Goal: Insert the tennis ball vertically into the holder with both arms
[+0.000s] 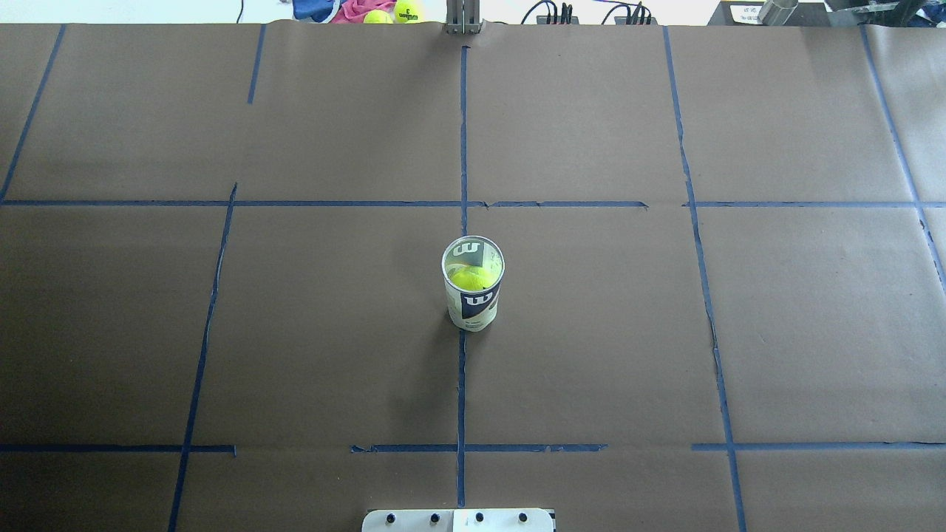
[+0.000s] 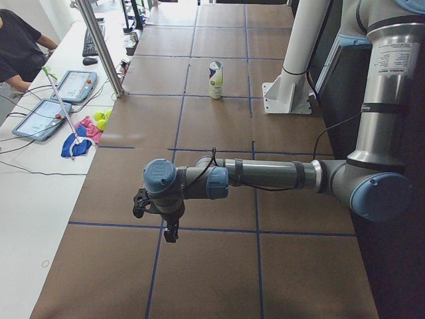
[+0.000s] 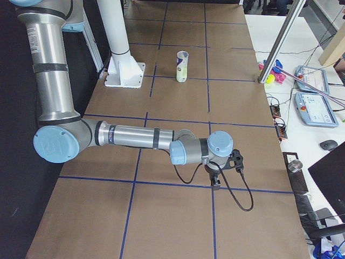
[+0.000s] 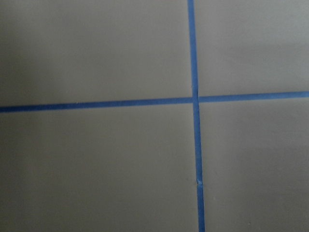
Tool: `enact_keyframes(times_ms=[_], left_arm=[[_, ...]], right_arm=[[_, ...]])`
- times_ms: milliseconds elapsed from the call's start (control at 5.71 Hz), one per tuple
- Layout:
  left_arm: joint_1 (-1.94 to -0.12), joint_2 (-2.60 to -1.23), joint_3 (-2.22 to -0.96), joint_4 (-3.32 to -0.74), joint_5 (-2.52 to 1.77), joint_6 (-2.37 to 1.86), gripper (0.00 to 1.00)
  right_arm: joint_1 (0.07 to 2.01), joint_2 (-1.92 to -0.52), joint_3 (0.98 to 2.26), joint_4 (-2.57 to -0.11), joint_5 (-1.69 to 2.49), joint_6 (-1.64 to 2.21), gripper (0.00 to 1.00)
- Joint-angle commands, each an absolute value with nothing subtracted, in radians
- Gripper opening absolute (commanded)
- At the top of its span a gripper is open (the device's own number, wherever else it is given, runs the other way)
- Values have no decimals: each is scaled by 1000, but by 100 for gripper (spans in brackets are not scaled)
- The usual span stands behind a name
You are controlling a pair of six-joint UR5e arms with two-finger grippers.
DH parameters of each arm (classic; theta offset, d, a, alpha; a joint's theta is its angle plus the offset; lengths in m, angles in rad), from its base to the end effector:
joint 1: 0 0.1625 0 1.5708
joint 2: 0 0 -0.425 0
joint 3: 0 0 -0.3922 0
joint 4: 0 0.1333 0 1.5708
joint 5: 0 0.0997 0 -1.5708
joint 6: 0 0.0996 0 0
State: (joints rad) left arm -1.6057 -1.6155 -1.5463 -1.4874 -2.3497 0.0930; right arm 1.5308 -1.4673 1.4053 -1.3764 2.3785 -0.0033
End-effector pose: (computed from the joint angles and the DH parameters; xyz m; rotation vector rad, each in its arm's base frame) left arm -0.0810 -0.5036 0.6562 -0.0101 0.7809 0.0305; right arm 0.0395 -0.5453 0.6646 0.1103 -0.8089 -0.0943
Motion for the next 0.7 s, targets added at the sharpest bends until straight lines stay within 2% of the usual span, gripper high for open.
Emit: enact_keyframes(times_ms=[0,351,526], left_arm=[[-1603,-1589,-1557,-1462,-2355,95,100],[-1603,-1589,-1565,-1468,-2356,92,100],[-1603,-1589,-1580,-1495,-2358,50,100]], right_arm=[[1503,-1465,1413,-1508,2382,-14,100],[1514,-1466,1478,-1595,2402,-40,100],[1506,-1476,1590,-1738,2390,-49,100]])
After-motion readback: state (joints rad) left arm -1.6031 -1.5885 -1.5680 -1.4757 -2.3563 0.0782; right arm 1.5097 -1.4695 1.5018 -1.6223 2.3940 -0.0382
